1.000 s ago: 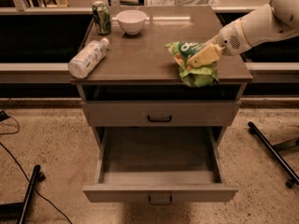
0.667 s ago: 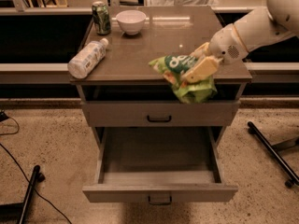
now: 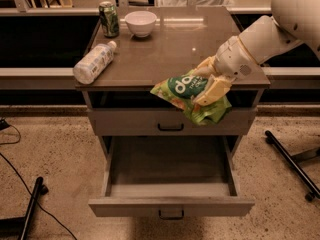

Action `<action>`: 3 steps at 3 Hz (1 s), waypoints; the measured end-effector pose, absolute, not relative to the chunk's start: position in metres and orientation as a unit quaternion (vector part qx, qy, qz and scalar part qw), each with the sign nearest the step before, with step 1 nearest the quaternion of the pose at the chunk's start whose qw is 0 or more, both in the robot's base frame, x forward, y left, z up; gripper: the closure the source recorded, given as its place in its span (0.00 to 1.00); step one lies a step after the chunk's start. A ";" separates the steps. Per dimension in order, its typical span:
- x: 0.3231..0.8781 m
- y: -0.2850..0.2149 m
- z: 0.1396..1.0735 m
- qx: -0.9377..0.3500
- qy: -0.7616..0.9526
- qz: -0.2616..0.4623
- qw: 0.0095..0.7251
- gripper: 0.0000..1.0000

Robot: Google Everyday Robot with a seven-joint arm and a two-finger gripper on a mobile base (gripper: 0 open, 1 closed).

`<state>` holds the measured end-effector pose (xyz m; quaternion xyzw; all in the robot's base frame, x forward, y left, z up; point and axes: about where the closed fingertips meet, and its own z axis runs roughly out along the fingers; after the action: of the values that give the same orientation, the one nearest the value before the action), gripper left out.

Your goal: Place green rice chip bag into middle drawer

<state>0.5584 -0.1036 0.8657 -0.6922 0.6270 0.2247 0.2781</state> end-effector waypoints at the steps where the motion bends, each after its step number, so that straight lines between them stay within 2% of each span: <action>1: 0.548 -0.116 0.881 -0.707 0.629 0.134 0.292 1.00; 2: 0.543 -0.138 0.853 -0.753 0.595 0.004 0.279 1.00; 3: 0.549 -0.144 0.819 -0.766 0.588 -0.030 0.260 1.00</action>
Offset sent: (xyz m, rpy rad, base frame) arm -0.0315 -0.0418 -0.1893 -0.7145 -0.5154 0.1227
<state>0.5488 -0.1438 0.8189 -0.7656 0.5878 -0.0298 0.2597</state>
